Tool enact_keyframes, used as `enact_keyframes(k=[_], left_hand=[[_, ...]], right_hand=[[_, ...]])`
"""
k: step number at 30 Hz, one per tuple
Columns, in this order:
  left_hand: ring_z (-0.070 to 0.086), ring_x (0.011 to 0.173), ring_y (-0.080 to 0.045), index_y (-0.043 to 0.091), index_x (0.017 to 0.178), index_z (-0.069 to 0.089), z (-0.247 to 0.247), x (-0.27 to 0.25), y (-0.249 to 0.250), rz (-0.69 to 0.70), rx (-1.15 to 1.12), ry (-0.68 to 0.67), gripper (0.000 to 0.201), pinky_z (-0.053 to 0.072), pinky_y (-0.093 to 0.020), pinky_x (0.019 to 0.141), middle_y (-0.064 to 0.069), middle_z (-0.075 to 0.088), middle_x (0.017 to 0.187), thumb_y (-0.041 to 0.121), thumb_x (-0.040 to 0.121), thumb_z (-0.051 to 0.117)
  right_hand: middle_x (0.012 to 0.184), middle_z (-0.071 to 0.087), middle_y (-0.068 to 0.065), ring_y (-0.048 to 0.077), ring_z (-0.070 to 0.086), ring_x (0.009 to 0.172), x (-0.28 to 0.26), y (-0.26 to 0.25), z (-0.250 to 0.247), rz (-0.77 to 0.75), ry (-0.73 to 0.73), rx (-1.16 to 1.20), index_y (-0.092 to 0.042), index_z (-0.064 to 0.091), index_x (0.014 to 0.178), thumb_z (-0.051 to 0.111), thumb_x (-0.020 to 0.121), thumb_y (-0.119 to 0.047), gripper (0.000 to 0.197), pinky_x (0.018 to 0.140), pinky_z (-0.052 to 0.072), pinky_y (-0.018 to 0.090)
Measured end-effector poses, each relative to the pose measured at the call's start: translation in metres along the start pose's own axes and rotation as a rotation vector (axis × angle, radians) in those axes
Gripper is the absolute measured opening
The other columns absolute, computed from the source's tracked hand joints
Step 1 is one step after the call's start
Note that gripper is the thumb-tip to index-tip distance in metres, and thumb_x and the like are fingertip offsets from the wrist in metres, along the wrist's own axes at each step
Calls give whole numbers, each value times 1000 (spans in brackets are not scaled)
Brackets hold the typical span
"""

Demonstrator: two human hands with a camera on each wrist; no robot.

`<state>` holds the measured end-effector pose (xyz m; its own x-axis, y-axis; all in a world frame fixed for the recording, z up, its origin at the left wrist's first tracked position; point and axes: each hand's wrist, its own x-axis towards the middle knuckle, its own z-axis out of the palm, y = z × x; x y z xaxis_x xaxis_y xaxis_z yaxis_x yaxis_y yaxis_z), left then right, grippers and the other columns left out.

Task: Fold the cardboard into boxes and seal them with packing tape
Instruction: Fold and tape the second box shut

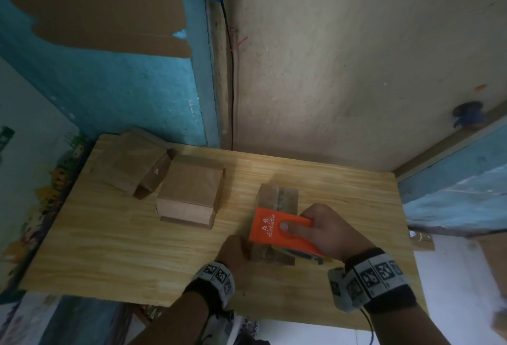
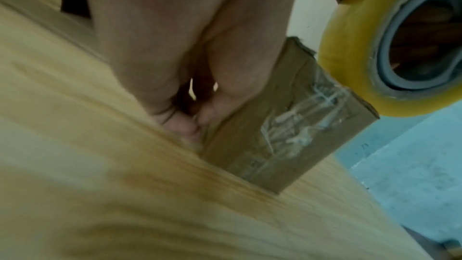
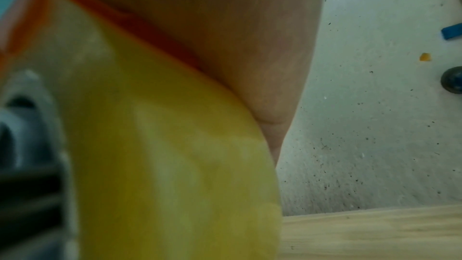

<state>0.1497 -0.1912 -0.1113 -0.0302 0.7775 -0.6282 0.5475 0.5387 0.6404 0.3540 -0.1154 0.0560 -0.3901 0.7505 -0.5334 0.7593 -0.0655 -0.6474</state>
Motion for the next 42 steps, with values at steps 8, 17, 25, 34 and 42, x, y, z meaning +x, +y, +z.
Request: enact_keyframes(k=[8, 17, 25, 34, 42], left_hand=[[51, 125, -15, 32, 148, 34, -29, 4, 3, 204, 94, -247, 99, 50, -39, 106, 2, 42, 141, 39, 58, 74], [8, 157, -20, 33, 160, -18, 3, -9, 29, 610, 127, 106, 154, 20, -42, 128, 1, -1, 169, 64, 55, 90], [-19, 157, -16, 16, 156, -31, -11, -11, 40, 520, 703, 159, 149, -1, -51, 128, 2, -36, 165, 87, 65, 63], [33, 149, -11, 12, 159, -24, -7, -20, 51, 430, 849, 250, 137, 10, -55, 127, 0, -44, 160, 48, 77, 80], [41, 144, -9, 13, 160, -21, -5, -21, 59, 404, 881, 234, 141, 10, -53, 127, 2, -43, 161, 50, 73, 83]], right_hand=[[77, 78, 5, 18, 76, 64, 5, 2, -1, -8, 11, -34, -15, 78, 84, 68, 86, -75, 61, 64, 62, 33], [76, 78, 3, 13, 73, 58, -1, 3, -3, -47, -16, -13, -15, 77, 83, 72, 91, -65, 51, 54, 55, 23], [70, 74, 0, 14, 72, 61, -8, 31, -23, 6, 18, -422, -19, 76, 78, 56, 85, -87, 71, 69, 64, 37], [77, 81, 5, 30, 80, 70, -29, 106, -31, 252, -38, 18, -10, 79, 92, 69, 61, -88, 84, 72, 67, 48], [77, 81, 6, 30, 79, 68, -38, 137, -24, 220, -15, 93, -11, 79, 89, 81, 74, -70, 61, 66, 65, 38]])
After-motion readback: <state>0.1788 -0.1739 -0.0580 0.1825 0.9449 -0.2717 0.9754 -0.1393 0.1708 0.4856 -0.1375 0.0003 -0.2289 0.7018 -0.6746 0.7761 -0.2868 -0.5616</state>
